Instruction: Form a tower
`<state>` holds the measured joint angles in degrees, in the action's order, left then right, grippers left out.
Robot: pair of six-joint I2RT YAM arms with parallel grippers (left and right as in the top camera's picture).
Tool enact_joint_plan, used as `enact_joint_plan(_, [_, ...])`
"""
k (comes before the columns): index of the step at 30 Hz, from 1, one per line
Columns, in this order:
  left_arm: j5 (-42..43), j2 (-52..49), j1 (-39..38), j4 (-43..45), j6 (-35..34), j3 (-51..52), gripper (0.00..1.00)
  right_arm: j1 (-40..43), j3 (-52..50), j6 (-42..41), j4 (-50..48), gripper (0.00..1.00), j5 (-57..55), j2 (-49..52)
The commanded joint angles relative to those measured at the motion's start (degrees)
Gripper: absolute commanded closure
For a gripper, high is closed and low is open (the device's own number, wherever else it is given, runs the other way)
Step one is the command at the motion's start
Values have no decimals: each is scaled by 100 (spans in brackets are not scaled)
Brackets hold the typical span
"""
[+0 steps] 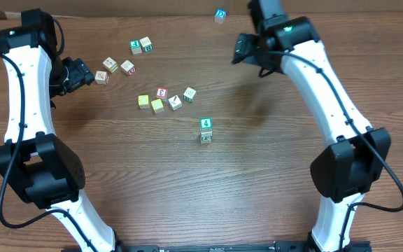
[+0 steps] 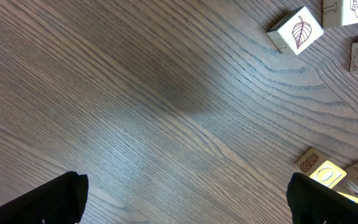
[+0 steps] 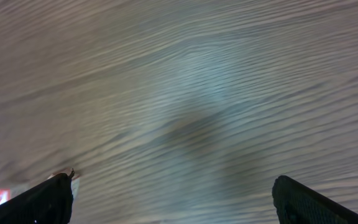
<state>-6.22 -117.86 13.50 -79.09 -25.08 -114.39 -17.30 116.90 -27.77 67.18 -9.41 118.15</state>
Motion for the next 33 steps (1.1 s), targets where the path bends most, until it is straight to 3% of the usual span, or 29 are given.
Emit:
enact_joint_plan(1, [11,87,-39,7,26,-74,0,210,52,44,2,0,-20,-13])
enact_joint_plan(10, [11,87,-39,7,26,-74,1,573,52,44,2,0,-20,-13])
enact_joint_plan(33, [11,87,-39,7,26,-74,0,579,52,44,2,0,-20,-13])
